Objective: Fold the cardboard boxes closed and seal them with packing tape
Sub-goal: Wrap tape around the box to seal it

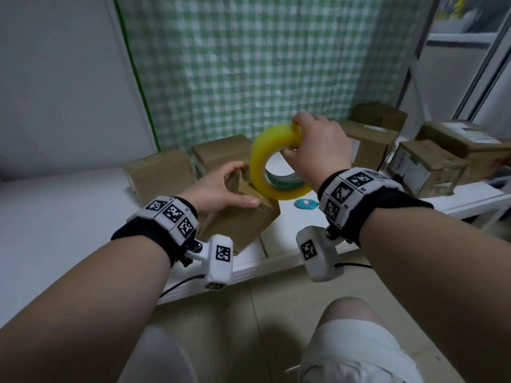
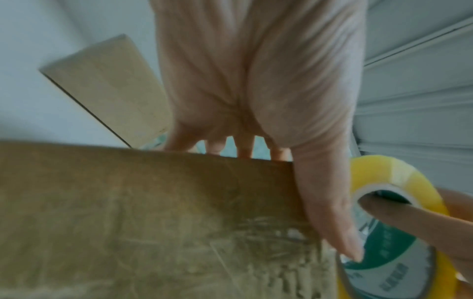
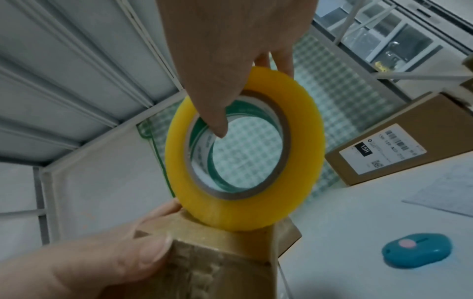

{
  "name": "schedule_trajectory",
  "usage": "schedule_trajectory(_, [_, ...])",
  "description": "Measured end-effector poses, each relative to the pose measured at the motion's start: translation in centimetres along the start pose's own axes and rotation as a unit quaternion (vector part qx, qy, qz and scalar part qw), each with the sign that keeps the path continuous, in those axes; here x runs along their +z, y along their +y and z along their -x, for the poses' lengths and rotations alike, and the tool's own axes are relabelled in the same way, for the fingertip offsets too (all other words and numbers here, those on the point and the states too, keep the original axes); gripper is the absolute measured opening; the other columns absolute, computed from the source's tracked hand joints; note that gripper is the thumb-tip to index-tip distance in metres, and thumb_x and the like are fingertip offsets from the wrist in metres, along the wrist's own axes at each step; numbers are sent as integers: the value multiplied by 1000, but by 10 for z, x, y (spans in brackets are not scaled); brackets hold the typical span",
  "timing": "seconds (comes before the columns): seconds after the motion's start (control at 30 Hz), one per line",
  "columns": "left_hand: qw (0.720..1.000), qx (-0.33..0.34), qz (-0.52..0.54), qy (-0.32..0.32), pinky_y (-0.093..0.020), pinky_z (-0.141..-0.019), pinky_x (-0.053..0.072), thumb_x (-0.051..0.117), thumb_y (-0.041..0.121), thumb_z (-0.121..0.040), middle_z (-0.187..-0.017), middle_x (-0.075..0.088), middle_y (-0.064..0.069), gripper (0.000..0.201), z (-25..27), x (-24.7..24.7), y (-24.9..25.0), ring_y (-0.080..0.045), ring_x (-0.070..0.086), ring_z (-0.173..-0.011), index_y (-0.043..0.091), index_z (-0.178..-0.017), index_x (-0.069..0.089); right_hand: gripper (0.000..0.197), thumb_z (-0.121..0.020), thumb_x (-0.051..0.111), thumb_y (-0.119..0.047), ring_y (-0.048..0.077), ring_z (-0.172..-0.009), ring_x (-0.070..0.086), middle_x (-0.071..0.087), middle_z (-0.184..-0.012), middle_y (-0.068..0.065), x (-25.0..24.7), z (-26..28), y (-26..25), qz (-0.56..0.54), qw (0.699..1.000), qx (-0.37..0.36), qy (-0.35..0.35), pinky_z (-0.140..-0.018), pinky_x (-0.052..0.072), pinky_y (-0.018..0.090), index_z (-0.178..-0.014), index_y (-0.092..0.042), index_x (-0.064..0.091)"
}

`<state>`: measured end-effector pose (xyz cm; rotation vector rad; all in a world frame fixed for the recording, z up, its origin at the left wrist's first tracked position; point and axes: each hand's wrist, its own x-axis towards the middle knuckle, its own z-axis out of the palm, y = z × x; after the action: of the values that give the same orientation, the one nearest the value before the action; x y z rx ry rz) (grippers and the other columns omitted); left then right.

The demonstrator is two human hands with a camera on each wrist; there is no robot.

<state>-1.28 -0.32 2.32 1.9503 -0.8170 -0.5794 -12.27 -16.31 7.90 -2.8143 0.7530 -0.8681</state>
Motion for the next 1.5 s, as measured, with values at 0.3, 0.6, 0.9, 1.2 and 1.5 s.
schedule_trajectory(0.3, [990, -9, 139, -18, -33, -89, 51, 78, 13, -66, -116, 66, -3, 71, 11, -33, -23, -19, 62, -109, 25, -130, 51, 62, -79, 65, -52, 25, -116, 50, 60, -117, 4, 6, -3, -19, -165, 986, -1, -27, -85, 43, 34, -132, -25, 48])
schedule_trajectory(0.6, [996, 14, 29, 83, -41, -98, 48, 69, 23, -80, -121, 63, -5, 55, -2, -52, -31, -20, 62, -107, 25, -133, 52, 81, -76, 71, -51, 19, -121, 50, 50, -137, 2, 14, -4, -54, -377, 918, 27, -123, -100, 44, 35, -143, -20, 38])
schedule_trajectory(0.9, [965, 23, -228, 126, -28, -93, 37, 85, 40, -59, -121, 44, -8, 95, 0, -50, -43, -21, 43, -113, 24, -139, 35, 99, -59, 61, -73, 25, -114, 59, 58, -130, 7, 26, -12, -74, -536, 797, 128, -247, -100, 47, 46, -136, -12, 47])
schedule_trajectory(1.2, [986, 50, -135, 81, -32, -97, 45, 83, 49, -57, -125, 54, 0, 93, -14, -25, -39, -15, 52, -110, 18, -135, 43, 48, -86, 60, -51, 24, -92, 70, 71, -104, 10, 20, -18, -67, -571, 774, 149, -231, -87, 55, 38, -112, -10, 62])
schedule_trajectory(1.5, [973, 48, -208, 91, -26, -95, 34, 77, 38, -69, -132, 41, -10, 89, -16, -19, -42, -21, 40, -121, 16, -140, 28, 67, -77, 63, -55, 26, -97, 66, 66, -114, 9, 16, -8, -60, -560, 783, 174, -207, -86, 55, 41, -127, -12, 56])
